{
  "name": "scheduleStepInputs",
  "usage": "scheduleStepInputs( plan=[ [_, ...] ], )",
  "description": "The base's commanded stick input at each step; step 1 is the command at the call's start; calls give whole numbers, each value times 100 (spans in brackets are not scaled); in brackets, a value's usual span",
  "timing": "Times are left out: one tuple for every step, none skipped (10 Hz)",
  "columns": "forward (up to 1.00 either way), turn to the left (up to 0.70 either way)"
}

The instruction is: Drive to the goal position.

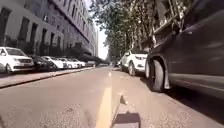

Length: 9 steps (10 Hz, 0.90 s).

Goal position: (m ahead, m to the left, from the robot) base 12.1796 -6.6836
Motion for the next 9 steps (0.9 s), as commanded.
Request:
scheduleStepInputs(
  plan=[
    [70,0],
    [70,0],
    [70,0],
    [70,0],
    [70,0],
    [70,0],
    [70,0],
    [70,0],
    [70,0]
  ],
)
